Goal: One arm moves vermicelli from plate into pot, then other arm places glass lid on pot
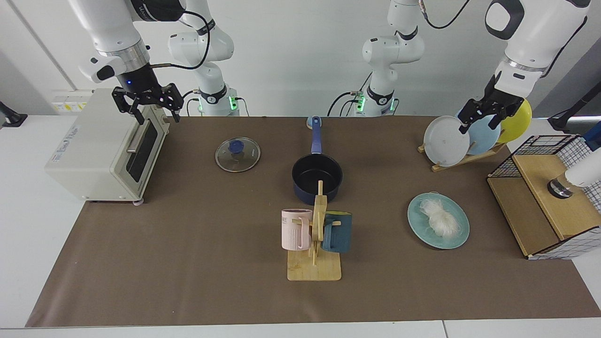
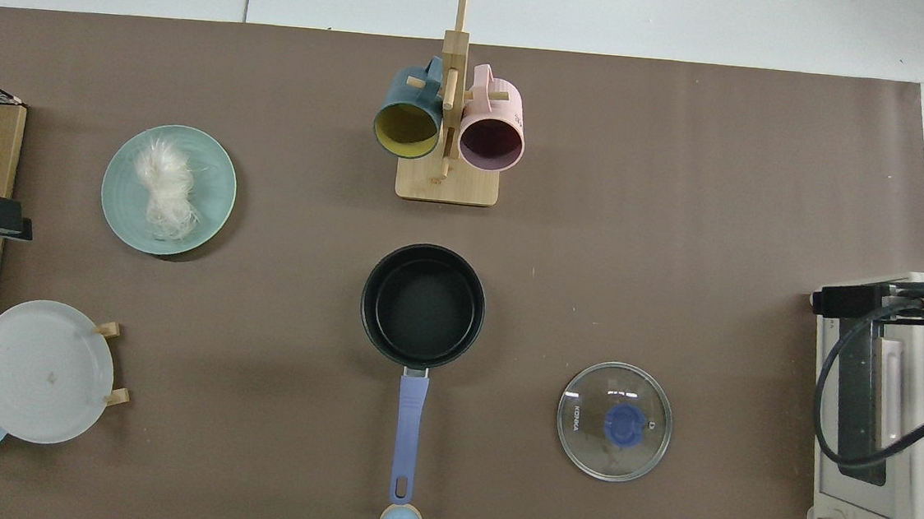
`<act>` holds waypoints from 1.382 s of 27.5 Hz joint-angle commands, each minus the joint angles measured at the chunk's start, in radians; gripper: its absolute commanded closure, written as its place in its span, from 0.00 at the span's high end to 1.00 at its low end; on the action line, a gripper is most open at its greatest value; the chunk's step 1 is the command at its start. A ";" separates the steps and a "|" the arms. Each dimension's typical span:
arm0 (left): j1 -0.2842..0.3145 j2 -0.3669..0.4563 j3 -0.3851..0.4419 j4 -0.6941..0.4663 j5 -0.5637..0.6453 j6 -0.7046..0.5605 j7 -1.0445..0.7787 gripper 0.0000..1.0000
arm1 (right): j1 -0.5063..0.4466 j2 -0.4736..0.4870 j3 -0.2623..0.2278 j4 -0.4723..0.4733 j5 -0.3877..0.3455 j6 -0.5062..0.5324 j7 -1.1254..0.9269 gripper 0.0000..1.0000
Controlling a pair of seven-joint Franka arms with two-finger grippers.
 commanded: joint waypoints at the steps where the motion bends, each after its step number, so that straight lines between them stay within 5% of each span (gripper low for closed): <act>1: 0.014 0.051 -0.003 0.011 -0.003 0.058 -0.005 1.00 | -0.017 -0.009 0.008 -0.006 0.004 0.010 -0.023 1.00; 10: 0.020 0.298 -0.002 0.189 -0.004 0.087 -0.039 1.00 | -0.017 -0.011 0.007 -0.006 0.001 -0.005 -0.023 1.00; 14: 0.066 0.304 -0.003 0.180 -0.017 0.161 -0.040 1.00 | -0.009 -0.014 0.007 -0.008 -0.009 -0.013 -0.023 1.00; 30: 0.037 0.551 -0.063 0.198 -0.035 0.316 -0.240 1.00 | 0.077 -0.011 0.010 -0.116 -0.005 -0.005 0.063 1.00; 38: 0.033 0.580 -0.071 0.201 -0.038 0.389 -0.306 1.00 | 0.091 0.000 0.010 -0.113 -0.003 0.010 0.072 1.00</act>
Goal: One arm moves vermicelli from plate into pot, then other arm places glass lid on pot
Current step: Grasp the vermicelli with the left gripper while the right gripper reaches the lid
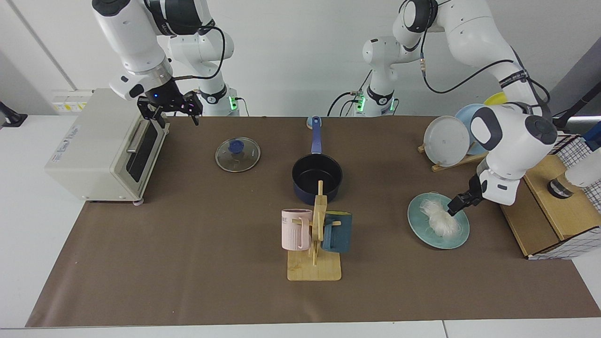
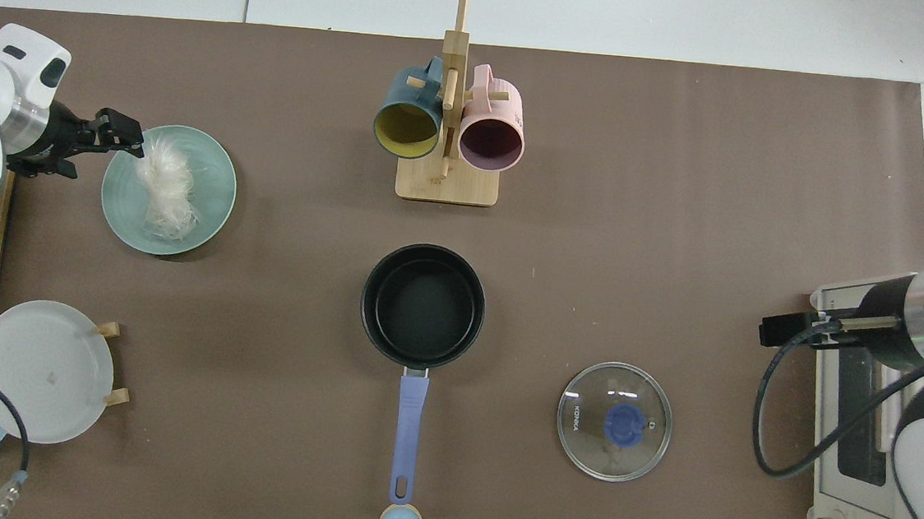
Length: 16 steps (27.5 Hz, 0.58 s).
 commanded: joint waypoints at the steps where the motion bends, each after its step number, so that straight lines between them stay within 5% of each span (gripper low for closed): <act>1: -0.011 0.022 0.007 0.031 -0.014 0.051 -0.080 1.00 | -0.005 -0.008 -0.002 -0.014 -0.003 0.024 0.016 1.00; 16: -0.032 0.056 0.007 -0.013 0.008 0.072 -0.044 1.00 | 0.013 -0.013 -0.002 -0.060 -0.005 0.033 0.046 1.00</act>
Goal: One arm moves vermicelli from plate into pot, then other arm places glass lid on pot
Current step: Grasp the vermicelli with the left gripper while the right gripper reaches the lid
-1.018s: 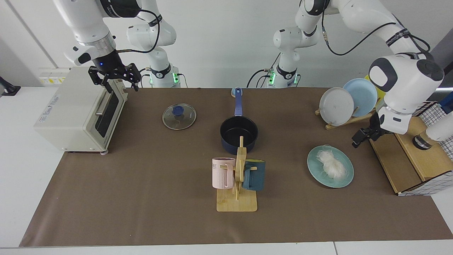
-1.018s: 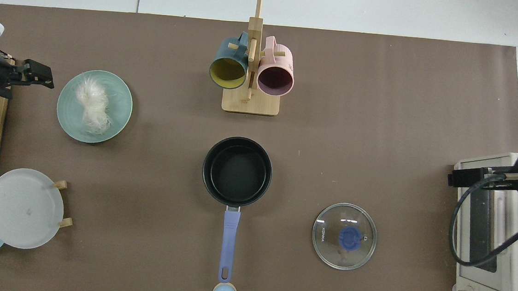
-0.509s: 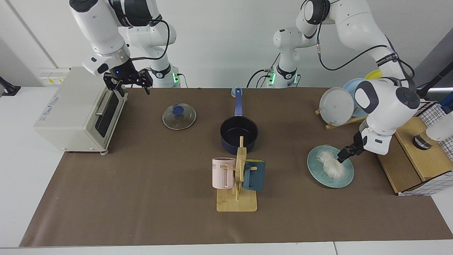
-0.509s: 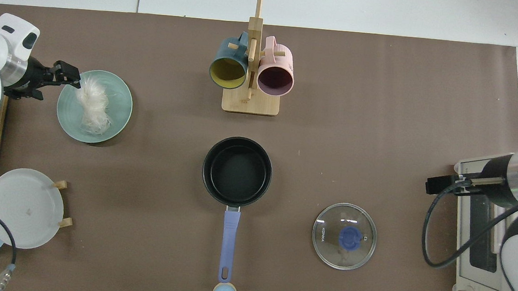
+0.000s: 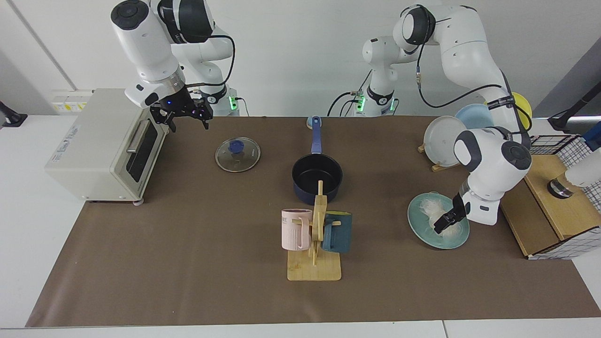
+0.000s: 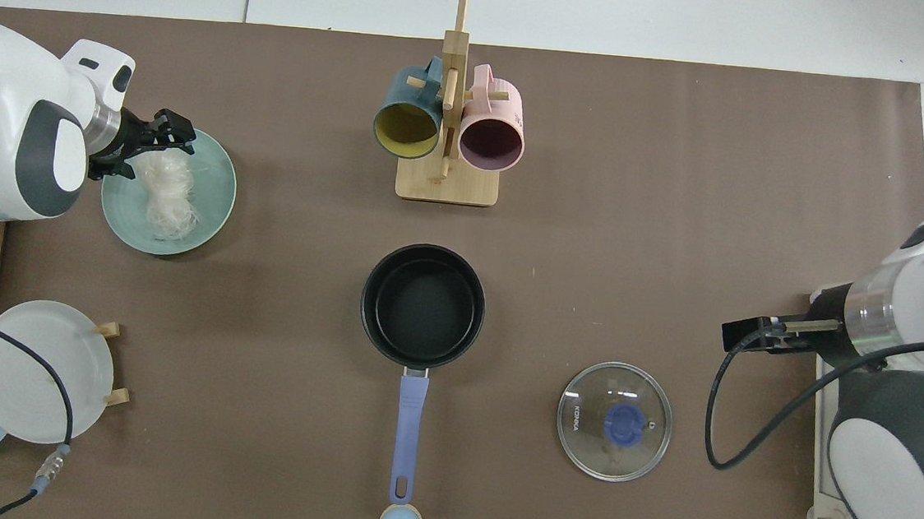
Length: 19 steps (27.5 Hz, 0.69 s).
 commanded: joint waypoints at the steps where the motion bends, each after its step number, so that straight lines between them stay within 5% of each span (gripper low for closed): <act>1: -0.014 0.006 0.009 -0.015 0.008 0.013 0.038 1.00 | 0.014 -0.012 -0.001 -0.032 -0.005 0.037 0.035 1.00; 19: -0.012 -0.012 0.009 -0.049 0.031 -0.059 0.136 0.95 | 0.100 -0.022 0.001 -0.169 -0.009 0.171 0.152 1.00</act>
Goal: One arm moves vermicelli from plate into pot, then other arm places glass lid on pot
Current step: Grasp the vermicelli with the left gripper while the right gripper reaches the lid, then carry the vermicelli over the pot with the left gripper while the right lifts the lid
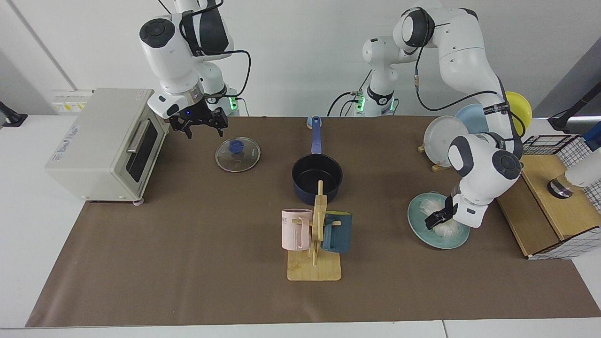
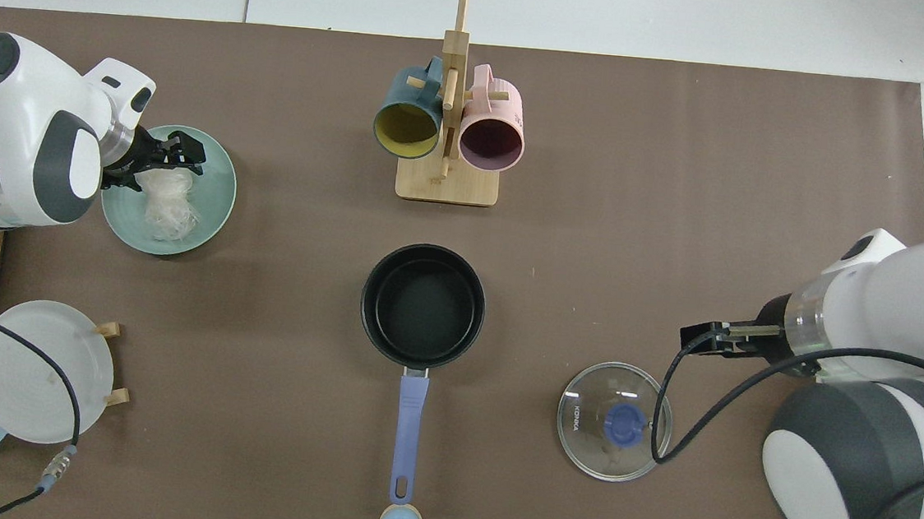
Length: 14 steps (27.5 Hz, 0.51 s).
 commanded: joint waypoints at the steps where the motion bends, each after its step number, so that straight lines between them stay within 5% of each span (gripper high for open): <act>1: -0.007 -0.026 0.008 -0.016 0.016 -0.033 0.012 0.87 | 0.033 -0.024 0.001 -0.066 -0.008 0.068 0.074 1.00; 2: -0.007 -0.024 0.008 -0.009 0.016 -0.043 0.012 0.72 | 0.036 -0.024 0.006 -0.072 -0.008 0.075 0.080 1.00; 5: -0.003 -0.023 0.008 0.006 0.003 -0.089 0.000 0.07 | 0.039 -0.025 0.041 -0.092 -0.008 0.082 0.099 1.00; 6: -0.001 -0.023 0.008 0.010 0.003 -0.097 0.000 0.00 | 0.038 -0.025 0.061 -0.104 -0.009 0.092 0.115 1.00; 14: -0.001 -0.026 0.008 0.079 0.010 -0.180 -0.002 0.00 | 0.038 -0.042 0.081 -0.291 -0.011 0.298 0.148 1.00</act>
